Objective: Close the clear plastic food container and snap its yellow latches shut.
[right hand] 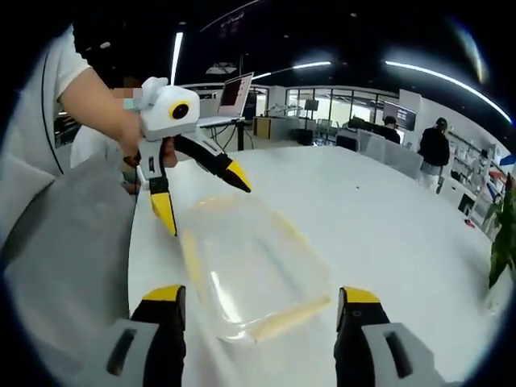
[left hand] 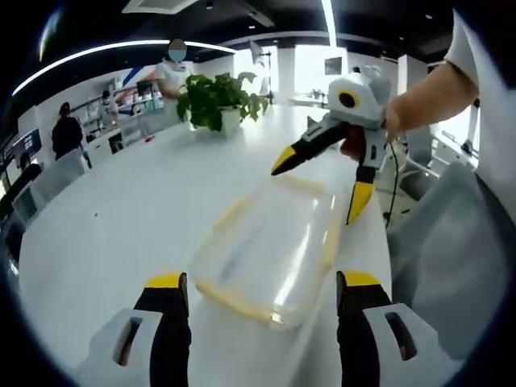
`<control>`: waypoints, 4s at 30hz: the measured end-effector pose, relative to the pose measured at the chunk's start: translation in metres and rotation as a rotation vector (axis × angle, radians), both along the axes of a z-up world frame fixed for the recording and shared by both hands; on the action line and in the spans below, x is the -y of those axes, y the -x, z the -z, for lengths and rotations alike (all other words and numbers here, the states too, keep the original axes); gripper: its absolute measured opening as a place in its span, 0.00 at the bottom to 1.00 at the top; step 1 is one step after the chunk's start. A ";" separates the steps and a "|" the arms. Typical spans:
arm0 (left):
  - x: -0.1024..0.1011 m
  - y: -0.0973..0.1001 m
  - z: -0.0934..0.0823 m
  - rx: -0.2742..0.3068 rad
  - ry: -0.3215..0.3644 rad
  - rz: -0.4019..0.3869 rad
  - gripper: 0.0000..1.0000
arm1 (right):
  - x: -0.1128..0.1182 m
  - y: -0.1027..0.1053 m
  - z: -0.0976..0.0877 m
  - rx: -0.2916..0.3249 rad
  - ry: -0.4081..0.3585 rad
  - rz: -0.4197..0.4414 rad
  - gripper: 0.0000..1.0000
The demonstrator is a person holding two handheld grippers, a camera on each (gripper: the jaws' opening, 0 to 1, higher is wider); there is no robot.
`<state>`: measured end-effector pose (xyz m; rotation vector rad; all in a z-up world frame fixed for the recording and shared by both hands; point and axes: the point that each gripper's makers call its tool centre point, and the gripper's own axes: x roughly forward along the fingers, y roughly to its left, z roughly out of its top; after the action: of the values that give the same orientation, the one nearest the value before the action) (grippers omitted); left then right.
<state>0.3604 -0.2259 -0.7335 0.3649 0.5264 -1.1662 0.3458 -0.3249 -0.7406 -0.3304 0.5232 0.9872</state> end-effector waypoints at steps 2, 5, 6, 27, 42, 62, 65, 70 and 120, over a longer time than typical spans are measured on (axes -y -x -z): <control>0.000 -0.001 0.001 0.006 -0.008 -0.001 0.71 | 0.002 -0.002 0.000 0.008 0.004 0.011 0.69; -0.001 -0.002 0.004 0.005 -0.012 -0.009 0.70 | 0.002 -0.002 -0.001 0.003 -0.007 0.017 0.67; -0.001 -0.001 0.005 0.007 -0.018 -0.008 0.70 | 0.002 -0.004 -0.001 0.007 -0.003 0.020 0.66; -0.004 -0.004 0.006 0.002 -0.014 -0.055 0.65 | -0.003 -0.005 -0.003 0.005 -0.030 0.037 0.64; -0.036 -0.006 0.006 -0.009 -0.027 -0.088 0.64 | -0.033 -0.011 -0.002 0.004 -0.039 0.005 0.64; -0.091 -0.016 0.007 -0.019 -0.043 -0.119 0.64 | -0.088 -0.023 -0.002 0.000 -0.041 -0.027 0.63; -0.100 -0.017 0.007 -0.020 -0.046 -0.121 0.64 | -0.097 -0.025 -0.002 -0.004 -0.037 -0.033 0.63; -0.113 -0.023 0.008 -0.020 -0.043 -0.126 0.64 | -0.109 -0.031 -0.002 -0.005 -0.035 -0.041 0.63; -0.124 -0.103 0.006 -0.022 -0.038 -0.149 0.65 | -0.118 -0.109 0.000 0.025 -0.014 -0.045 0.61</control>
<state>0.4630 -0.1023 -0.7398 0.3401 0.5856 -1.0179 0.4548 -0.2065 -0.7407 -0.3426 0.4879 1.0290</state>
